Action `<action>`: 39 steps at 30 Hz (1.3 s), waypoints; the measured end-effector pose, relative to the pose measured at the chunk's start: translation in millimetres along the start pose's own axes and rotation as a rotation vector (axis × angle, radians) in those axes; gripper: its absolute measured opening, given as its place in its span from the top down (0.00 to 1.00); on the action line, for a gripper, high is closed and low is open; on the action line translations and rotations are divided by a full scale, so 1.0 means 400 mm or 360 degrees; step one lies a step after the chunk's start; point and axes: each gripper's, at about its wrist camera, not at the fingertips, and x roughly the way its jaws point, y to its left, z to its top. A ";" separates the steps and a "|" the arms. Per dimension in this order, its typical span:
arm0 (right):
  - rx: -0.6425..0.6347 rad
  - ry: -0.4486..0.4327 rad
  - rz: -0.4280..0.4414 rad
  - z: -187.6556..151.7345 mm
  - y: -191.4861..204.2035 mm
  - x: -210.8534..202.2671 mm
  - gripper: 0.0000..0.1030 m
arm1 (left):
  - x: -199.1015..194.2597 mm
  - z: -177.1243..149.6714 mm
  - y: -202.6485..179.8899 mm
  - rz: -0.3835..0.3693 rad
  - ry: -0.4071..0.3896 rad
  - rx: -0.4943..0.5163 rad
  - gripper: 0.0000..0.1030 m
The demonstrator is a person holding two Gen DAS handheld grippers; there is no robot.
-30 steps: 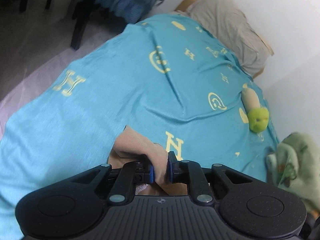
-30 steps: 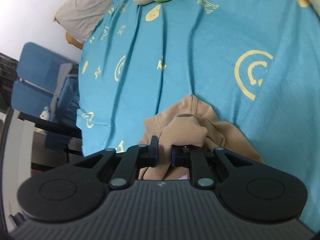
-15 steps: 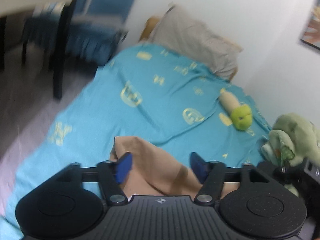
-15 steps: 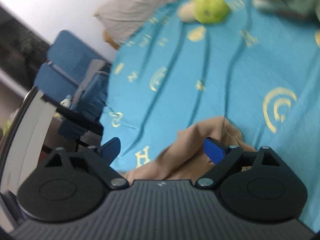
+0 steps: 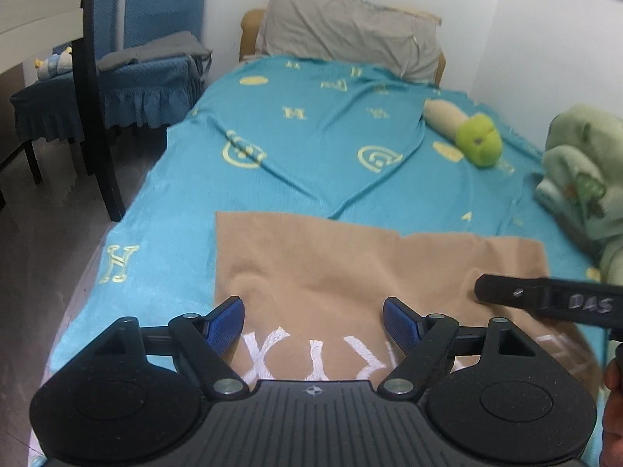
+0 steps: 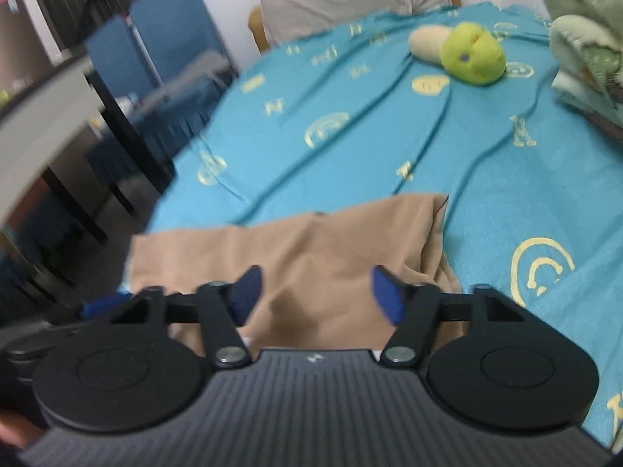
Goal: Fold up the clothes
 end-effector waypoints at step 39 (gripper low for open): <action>-0.0052 -0.0468 -0.0314 -0.106 0.046 -0.279 0.07 | -0.301 -0.150 -0.011 -0.0096 0.0042 -0.0241 0.03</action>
